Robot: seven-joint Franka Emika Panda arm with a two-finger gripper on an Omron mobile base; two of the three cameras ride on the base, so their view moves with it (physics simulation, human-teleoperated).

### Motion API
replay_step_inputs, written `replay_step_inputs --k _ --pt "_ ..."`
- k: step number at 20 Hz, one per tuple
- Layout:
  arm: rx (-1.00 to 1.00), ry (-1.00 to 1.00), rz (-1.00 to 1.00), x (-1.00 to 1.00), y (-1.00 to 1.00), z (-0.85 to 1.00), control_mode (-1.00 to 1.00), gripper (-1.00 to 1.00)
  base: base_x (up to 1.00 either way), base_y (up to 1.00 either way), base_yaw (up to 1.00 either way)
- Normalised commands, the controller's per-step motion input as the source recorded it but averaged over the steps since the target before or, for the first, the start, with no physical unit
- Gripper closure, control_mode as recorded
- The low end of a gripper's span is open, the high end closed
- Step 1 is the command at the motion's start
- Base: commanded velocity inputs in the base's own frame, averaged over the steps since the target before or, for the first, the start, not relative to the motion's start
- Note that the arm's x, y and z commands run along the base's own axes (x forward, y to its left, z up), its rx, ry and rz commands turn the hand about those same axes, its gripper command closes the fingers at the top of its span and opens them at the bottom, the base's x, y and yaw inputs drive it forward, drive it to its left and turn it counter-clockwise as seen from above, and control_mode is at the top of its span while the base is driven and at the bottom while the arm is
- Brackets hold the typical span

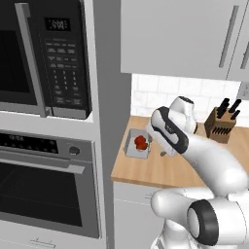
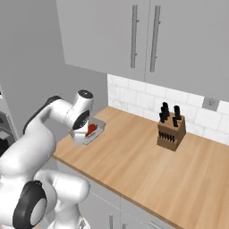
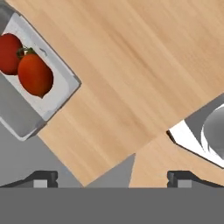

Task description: Take the meat container that has the chicken drumstick and place it on the second highest rack of the freezer. Then take the vegetable container that has the bell pepper and tomato and place it on the highest rack of the freezer.

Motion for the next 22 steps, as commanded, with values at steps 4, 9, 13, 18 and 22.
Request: replay_step_inputs --k 4,9,13,18,22 --pt "0.0 0.03 0.0 0.33 -0.15 -0.41 -1.0 -1.0 0.0 0.0 0.0" --pt "0.0 0.0 0.02 0.11 -0.26 -0.61 -1.0 -1.0 0.0 0.0 0.0" --pt "0.0 0.0 0.0 0.01 0.0 -0.36 -1.0 -1.0 0.0 0.0 0.0" --pt "0.0 0.0 0.0 0.12 0.07 -0.12 -1.0 -1.0 0.0 0.0 0.0" --pt "0.0 0.0 0.0 0.26 0.05 -0.17 -1.0 -1.0 0.0 0.0 0.0"
